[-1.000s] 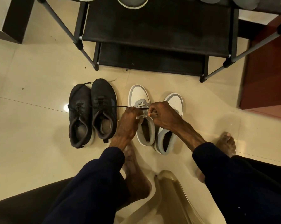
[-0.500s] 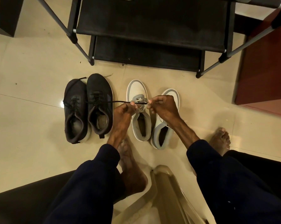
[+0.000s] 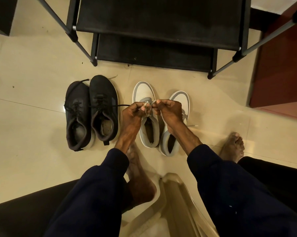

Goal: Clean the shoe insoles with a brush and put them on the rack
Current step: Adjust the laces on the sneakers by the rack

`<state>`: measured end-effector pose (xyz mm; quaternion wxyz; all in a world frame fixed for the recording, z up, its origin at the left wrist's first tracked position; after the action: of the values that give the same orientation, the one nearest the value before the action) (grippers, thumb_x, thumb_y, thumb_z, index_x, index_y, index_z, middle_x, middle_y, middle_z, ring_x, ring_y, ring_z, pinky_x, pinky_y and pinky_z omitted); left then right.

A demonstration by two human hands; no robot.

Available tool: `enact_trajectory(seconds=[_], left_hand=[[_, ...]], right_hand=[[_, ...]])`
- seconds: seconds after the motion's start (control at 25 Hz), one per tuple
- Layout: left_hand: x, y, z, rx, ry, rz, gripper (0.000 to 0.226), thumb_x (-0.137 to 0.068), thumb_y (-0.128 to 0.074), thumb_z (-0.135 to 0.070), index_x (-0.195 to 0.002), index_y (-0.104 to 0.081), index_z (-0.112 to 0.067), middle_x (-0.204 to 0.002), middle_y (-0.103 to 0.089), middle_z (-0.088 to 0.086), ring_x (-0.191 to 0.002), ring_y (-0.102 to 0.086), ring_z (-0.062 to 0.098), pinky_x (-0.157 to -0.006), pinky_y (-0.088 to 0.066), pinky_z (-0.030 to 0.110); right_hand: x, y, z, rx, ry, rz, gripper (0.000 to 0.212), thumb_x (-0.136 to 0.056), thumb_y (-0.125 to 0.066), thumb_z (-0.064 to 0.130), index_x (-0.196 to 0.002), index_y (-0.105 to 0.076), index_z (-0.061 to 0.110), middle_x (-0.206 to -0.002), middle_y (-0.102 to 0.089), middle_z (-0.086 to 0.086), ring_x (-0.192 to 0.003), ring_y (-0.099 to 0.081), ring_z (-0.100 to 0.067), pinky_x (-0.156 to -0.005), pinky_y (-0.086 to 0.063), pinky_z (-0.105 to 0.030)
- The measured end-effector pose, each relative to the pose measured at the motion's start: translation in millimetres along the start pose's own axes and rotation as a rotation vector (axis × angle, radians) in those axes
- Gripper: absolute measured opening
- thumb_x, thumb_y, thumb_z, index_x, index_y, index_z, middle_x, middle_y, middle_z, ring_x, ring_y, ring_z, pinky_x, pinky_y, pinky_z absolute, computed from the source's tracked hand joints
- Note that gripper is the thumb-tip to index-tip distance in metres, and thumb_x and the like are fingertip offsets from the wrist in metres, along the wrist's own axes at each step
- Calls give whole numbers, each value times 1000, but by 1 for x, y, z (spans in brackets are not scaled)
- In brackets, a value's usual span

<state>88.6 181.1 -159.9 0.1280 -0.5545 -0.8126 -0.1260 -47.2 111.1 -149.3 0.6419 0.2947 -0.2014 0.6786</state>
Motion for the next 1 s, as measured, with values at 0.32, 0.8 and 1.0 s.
enact_trajectory(seconds=[0.32, 0.8, 1.0], left_hand=[[-2, 4, 9, 165, 132, -108, 19, -99, -66, -21, -110, -73, -6, -102, -75, 10, -91, -70, 18, -75, -54, 27], [-8, -2, -8, -91, -22, 61, 18, -104, -55, -12, -110, -71, -7, -91, -71, -3, -83, -67, 0, -77, -52, 16], [-12, 5, 1, -55, 29, 22, 21, -100, -61, -8, -115, -76, -6, -103, -77, 7, -96, -73, 17, -87, -58, 31]], right_hand=[[-1, -15, 7, -99, -90, 21, 29, -101, -63, 26, -97, -71, -1, -75, -68, -12, -57, -62, -14, -54, -56, -25], [-5, -11, 6, 36, 10, 30, 15, -87, -76, 2, -102, -77, 4, -90, -78, -10, -75, -74, -20, -62, -62, -29], [-7, -13, 5, 36, -30, 4, 13, -91, -71, 2, -102, -77, 3, -80, -75, -1, -66, -68, -9, -60, -57, -18]])
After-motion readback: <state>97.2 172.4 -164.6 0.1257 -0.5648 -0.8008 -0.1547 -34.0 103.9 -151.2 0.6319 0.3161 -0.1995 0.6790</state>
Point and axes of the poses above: each hand's wrist, its own x-axis away from the middle knuckle, its own y-axis out of the back of the hand, z = x × y, the point moved 3 cm from there along -x, towards the middle knuckle
